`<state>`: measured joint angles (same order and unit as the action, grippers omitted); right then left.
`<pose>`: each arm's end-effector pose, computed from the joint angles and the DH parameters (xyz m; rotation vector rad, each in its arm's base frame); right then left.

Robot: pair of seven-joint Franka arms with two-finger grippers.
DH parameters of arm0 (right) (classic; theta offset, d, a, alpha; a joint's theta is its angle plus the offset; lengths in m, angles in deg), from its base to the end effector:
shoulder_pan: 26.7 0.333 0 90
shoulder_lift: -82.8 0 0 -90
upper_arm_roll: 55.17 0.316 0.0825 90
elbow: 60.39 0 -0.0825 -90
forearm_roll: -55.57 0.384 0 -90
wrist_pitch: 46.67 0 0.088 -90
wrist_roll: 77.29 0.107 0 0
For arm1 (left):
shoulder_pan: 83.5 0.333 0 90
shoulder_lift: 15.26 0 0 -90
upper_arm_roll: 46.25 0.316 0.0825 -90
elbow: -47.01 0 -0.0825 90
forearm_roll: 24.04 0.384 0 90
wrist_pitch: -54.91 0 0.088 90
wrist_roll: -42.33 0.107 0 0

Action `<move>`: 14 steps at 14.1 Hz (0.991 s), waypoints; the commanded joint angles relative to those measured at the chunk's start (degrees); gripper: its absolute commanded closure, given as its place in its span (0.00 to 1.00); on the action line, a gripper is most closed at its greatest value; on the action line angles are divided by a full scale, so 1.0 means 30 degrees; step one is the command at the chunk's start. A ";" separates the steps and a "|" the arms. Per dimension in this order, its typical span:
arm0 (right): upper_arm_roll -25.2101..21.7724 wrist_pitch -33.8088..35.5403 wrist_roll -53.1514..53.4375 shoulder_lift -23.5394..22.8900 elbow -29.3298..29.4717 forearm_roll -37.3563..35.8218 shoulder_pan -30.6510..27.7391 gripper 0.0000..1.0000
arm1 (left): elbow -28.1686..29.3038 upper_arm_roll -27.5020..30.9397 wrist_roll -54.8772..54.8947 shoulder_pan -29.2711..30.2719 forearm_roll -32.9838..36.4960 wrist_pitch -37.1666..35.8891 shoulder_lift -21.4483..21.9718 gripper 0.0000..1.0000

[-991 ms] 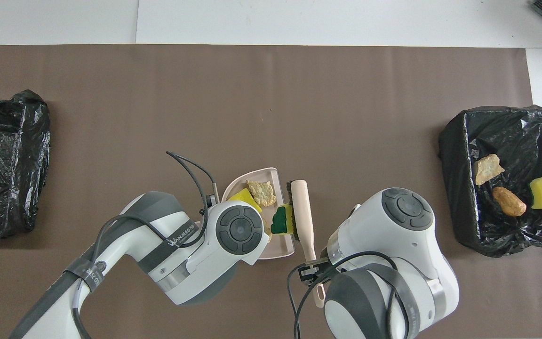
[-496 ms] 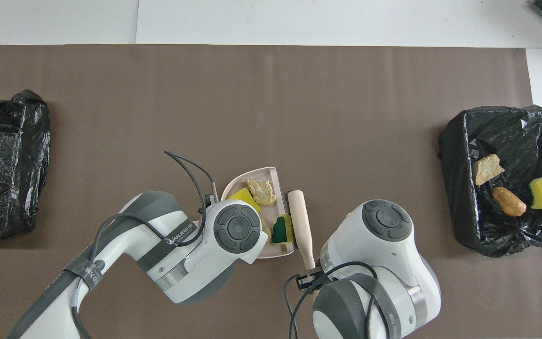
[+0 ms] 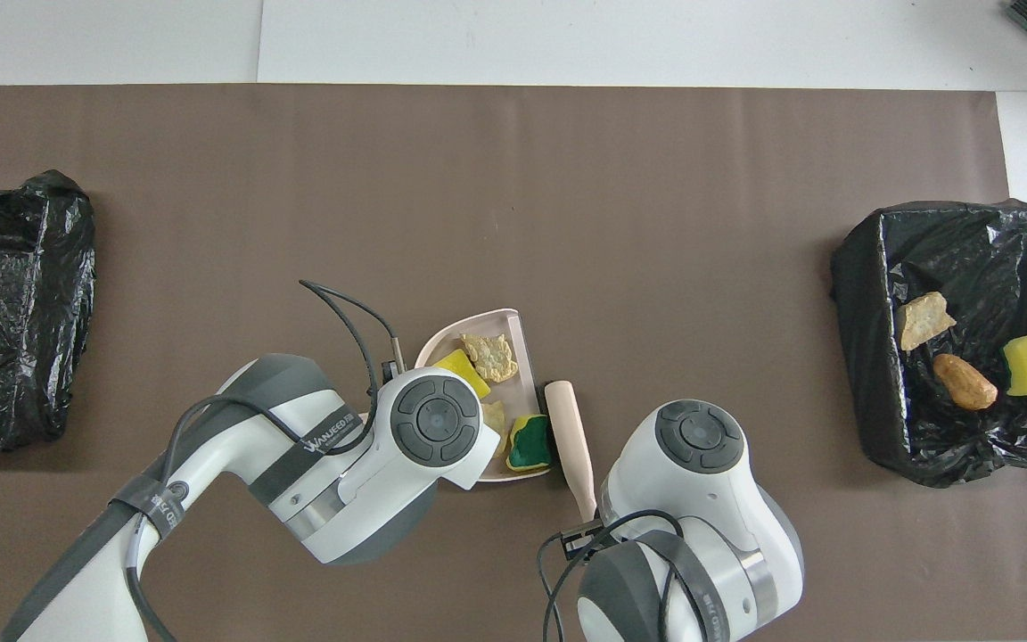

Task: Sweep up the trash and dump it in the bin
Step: 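Lift the dustpan with the left gripper while the right gripper withdraws the brush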

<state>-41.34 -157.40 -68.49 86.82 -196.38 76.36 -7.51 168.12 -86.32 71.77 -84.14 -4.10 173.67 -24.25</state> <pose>0.3617 0.2639 0.3290 -2.9049 -0.3287 0.6660 0.4274 -0.3384 0.3461 -2.2249 1.9092 0.1925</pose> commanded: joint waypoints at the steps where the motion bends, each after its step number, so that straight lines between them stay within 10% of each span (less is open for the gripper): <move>1: 0.0107 -0.0327 0.0288 0.0445 -0.0581 -0.0019 0.0398 1.00 | 0.0383 -0.0064 0.0148 0.0244 0.0092 0.0550 0.0184 1.00; 14: 0.0165 0.2779 0.4564 0.3665 -0.0023 0.3117 0.3415 1.00 | -0.0232 0.0024 0.1438 0.0888 -0.1255 0.0550 0.0038 1.00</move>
<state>-41.19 -150.01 -57.56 94.69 -195.52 83.92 1.38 167.87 -86.10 74.99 -82.24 -6.72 174.49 -24.30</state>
